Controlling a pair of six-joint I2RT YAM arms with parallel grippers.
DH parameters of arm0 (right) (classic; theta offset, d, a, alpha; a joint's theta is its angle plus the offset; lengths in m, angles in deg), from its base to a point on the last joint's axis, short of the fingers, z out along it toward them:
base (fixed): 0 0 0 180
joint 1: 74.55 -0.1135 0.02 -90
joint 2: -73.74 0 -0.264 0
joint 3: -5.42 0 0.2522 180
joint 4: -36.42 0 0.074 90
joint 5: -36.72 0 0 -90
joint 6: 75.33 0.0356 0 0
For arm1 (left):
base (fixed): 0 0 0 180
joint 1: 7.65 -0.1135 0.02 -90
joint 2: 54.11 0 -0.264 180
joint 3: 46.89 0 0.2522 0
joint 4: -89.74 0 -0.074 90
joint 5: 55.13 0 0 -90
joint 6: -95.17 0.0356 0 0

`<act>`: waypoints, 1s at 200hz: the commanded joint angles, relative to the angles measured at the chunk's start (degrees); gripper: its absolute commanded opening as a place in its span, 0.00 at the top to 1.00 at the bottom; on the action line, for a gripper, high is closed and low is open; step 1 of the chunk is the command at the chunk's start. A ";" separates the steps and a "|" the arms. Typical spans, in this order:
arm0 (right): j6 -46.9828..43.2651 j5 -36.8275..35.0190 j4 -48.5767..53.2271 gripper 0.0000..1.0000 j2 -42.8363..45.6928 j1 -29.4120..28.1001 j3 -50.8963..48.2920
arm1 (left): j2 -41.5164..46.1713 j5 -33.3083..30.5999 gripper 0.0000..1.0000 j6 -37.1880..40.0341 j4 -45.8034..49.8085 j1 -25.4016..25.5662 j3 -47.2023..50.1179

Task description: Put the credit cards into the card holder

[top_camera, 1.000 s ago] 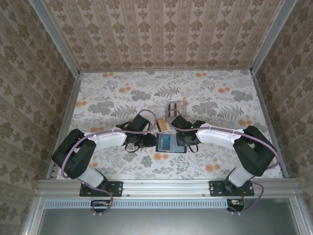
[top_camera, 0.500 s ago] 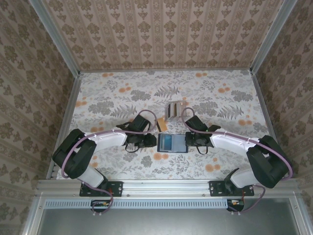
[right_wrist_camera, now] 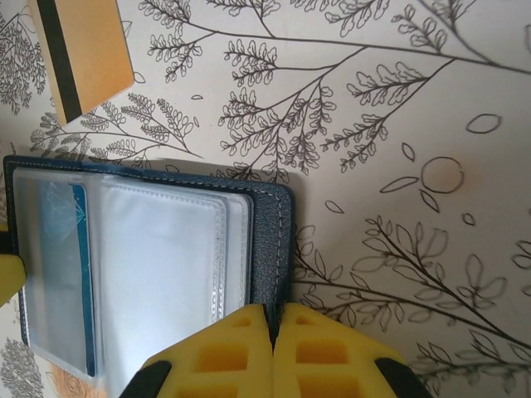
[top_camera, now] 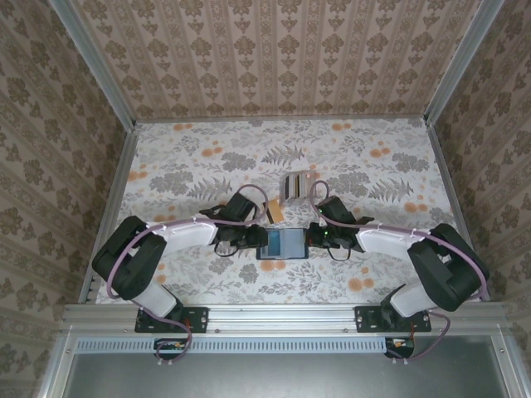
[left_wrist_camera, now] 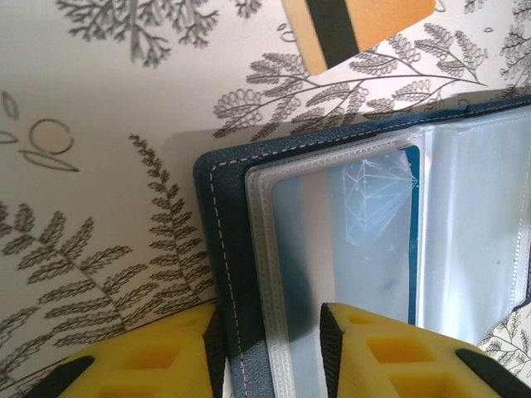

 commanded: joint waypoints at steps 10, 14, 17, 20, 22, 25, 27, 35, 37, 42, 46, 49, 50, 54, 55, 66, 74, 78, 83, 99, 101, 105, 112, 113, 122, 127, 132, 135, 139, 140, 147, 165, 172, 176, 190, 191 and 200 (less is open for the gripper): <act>3.51 9.12 -9.19 1.00 -3.45 -0.75 -0.40 | 4.29 5.39 0.66 -2.07 -3.27 0.74 -1.04; 3.69 9.13 -9.53 1.00 -3.66 -0.75 -0.40 | 4.89 5.35 0.66 -2.36 -3.45 0.93 -0.85; 3.79 9.13 -9.72 1.00 -3.71 -0.75 -0.42 | 5.25 5.26 0.66 -2.55 -3.54 1.03 -0.75; 3.84 9.13 -10.07 1.00 -3.86 -0.75 -0.51 | 5.61 5.16 0.66 -2.74 -3.43 1.16 -0.79; 3.88 9.13 -10.17 1.00 -3.88 -0.75 -0.50 | 5.86 5.07 0.66 -2.85 -3.35 1.21 -0.85; 4.01 9.13 -10.47 1.00 -3.96 -0.75 -0.54 | 6.29 4.76 0.66 -3.08 -3.11 1.49 -1.01; 4.14 9.13 -10.66 1.00 -4.02 -0.75 -0.50 | 6.49 4.53 0.66 -3.24 -2.98 1.60 -1.15; 4.68 9.30 -11.32 1.00 -4.19 -0.75 -0.57 | 7.34 4.01 0.66 -3.95 -3.13 2.57 -1.62; 4.79 9.46 -11.43 1.00 -4.21 -0.75 -0.58 | 7.46 3.99 0.66 -4.12 -3.29 2.86 -1.83; 5.03 10.05 -12.09 1.00 -4.41 -0.75 -0.64 | 7.64 4.22 0.66 -4.39 -3.73 3.61 -2.32; 5.26 10.72 -12.71 1.00 -4.41 -0.75 -0.82 | 7.63 4.41 0.66 -4.55 -3.89 4.07 -2.83; 5.49 11.09 -13.26 1.00 -4.52 -0.75 -0.92 | 7.57 4.50 0.66 -4.60 -3.94 4.56 -3.26; 5.53 11.17 -13.44 1.00 -4.51 -0.75 -1.01 | 7.56 4.51 0.66 -4.64 -3.92 4.65 -3.34; 5.77 11.47 -13.96 1.00 -4.53 -0.75 -1.07 | 7.38 4.53 0.66 -4.59 -3.91 5.18 -3.98; 5.84 11.49 -14.01 1.00 -4.47 -0.75 -1.13 | 7.34 4.52 0.66 -4.59 -3.86 5.31 -4.14; 6.34 10.81 -13.95 1.00 -4.04 -0.62 -1.44 | 6.50 4.03 0.65 -4.20 -3.27 6.31 -5.69; 6.44 9.98 -12.99 1.00 -3.59 -0.33 -1.54 | 5.72 3.57 0.65 -3.97 -3.21 6.73 -6.43; 6.48 9.49 -12.53 1.00 -3.20 -0.12 -1.60 | 5.26 3.27 0.65 -3.88 -3.23 6.89 -6.68; 6.53 9.09 -11.99 1.00 -2.68 0.14 -1.75 | 4.53 3.12 0.65 -3.94 -3.23 6.97 -6.95; 6.44 9.45 -12.06 1.00 -1.26 1.15 -2.71 | 1.38 3.28 0.65 -3.69 -4.33 7.58 -7.62; 6.37 9.48 -12.05 1.00 -1.08 1.35 -2.80 | 0.94 3.33 0.65 -3.57 -4.45 7.58 -7.74; 6.25 9.62 -11.90 1.00 -0.78 1.58 -2.94 | -0.02 3.42 0.65 -3.30 -4.60 7.79 -8.04; 6.00 9.66 -11.39 1.00 -0.28 2.05 -3.27 | -1.76 3.46 0.65 -2.65 -4.30 7.90 -8.80; 5.95 9.66 -11.28 0.99 -0.24 2.14 -3.33 | -2.02 3.46 0.65 -2.56 -4.24 7.95 -8.92; 5.91 9.66 -10.56 0.98 0.43 2.77 -3.78 | -4.11 3.38 0.65 -1.80 -3.17 8.24 -10.05; 5.90 9.85 -10.47 0.97 0.91 3.15 -4.18 | -5.01 3.25 0.65 -1.39 -2.65 8.32 -10.57; 5.78 10.20 -10.47 0.96 1.47 3.49 -4.55 | -5.76 3.01 0.65 -0.99 -2.28 8.50 -10.86; 5.70 10.38 -10.48 0.95 1.81 3.60 -4.79 | -6.18 2.93 0.65 -0.98 -2.32 8.56 -10.96; 5.46 10.51 -10.29 0.94 2.40 3.71 -5.03 | -6.59 2.87 0.65 -0.82 -2.50 8.59 -11.01; 5.38 10.53 -10.20 0.94 2.46 3.72 -5.09 | -6.64 2.86 0.65 -0.81 -2.55 8.55 -10.99; 4.76 10.35 -9.54 0.93 3.39 3.89 -5.43 | -7.42 3.06 0.65 -0.76 -2.83 8.69 -11.13; 3.74 10.04 -7.91 0.85 4.72 4.24 -6.05 | -8.01 3.38 0.65 -0.55 -2.51 8.70 -11.58; 3.71 10.09 -7.46 0.84 6.63 4.57 -6.28 | -7.71 3.25 0.65 -0.71 -2.52 8.73 -11.44; 3.63 10.19 -7.35 0.83 7.05 4.65 -6.42 | -7.51 3.08 0.65 -0.72 -2.59 8.78 -11.42; 2.95 10.14 -6.66 0.81 7.81 5.04 -6.38 | -7.23 2.58 0.65 -0.73 -2.85 8.82 -11.00; 2.89 10.12 -6.59 0.81 7.90 5.09 -6.34 | -7.26 2.58 0.65 -0.72 -2.85 8.80 -10.99; 2.66 10.01 -6.25 0.80 7.95 5.34 -6.20 | -7.31 2.50 0.64 -0.49 -2.60 8.74 -11.09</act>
